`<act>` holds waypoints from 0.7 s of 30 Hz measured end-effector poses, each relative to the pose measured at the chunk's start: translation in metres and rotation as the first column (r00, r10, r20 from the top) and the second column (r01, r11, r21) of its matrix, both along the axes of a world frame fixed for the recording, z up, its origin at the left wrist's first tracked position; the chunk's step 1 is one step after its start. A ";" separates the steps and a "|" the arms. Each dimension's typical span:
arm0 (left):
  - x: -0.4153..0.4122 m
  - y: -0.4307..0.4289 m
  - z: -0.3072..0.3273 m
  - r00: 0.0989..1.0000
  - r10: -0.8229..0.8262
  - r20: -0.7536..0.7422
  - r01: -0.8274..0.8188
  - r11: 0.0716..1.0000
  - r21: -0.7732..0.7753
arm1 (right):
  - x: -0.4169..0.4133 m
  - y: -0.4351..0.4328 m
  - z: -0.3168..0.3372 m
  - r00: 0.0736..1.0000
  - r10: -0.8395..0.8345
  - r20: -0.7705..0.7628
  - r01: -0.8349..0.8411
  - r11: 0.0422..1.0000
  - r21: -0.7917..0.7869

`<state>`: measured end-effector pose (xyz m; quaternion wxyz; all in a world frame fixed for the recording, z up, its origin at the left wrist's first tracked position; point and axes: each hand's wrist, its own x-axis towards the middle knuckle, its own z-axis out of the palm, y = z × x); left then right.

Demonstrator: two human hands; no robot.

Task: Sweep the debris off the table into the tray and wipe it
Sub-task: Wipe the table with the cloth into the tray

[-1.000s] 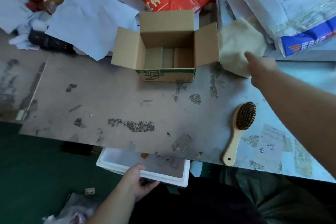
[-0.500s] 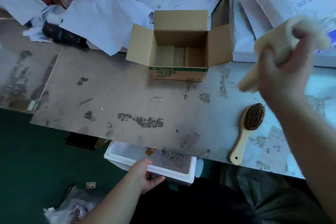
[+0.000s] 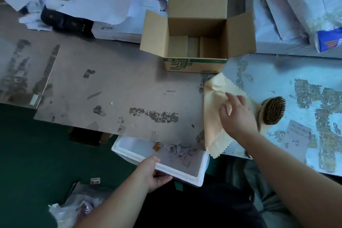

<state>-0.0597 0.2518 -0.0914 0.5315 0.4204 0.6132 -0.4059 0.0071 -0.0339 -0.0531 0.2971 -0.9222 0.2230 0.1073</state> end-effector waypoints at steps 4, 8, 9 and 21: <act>-0.002 0.007 -0.006 0.999 0.040 -0.014 -0.040 0.999 -0.015 | 0.017 0.004 -0.032 0.991 -0.037 -0.132 0.025 0.995 -0.093; -0.005 0.014 -0.010 0.999 0.043 -0.031 -0.044 0.999 -0.029 | 0.032 0.016 -0.057 0.985 -0.083 -0.153 0.057 0.985 -0.166; -0.006 0.016 -0.011 0.998 0.042 -0.035 -0.043 0.999 -0.029 | 0.037 0.019 -0.059 0.986 -0.089 -0.141 0.063 0.981 -0.181; -0.009 0.023 -0.014 0.999 -0.010 -0.036 0.008 0.999 -0.035 | 0.050 0.061 -0.057 0.955 0.295 -0.021 -0.290 0.921 -0.261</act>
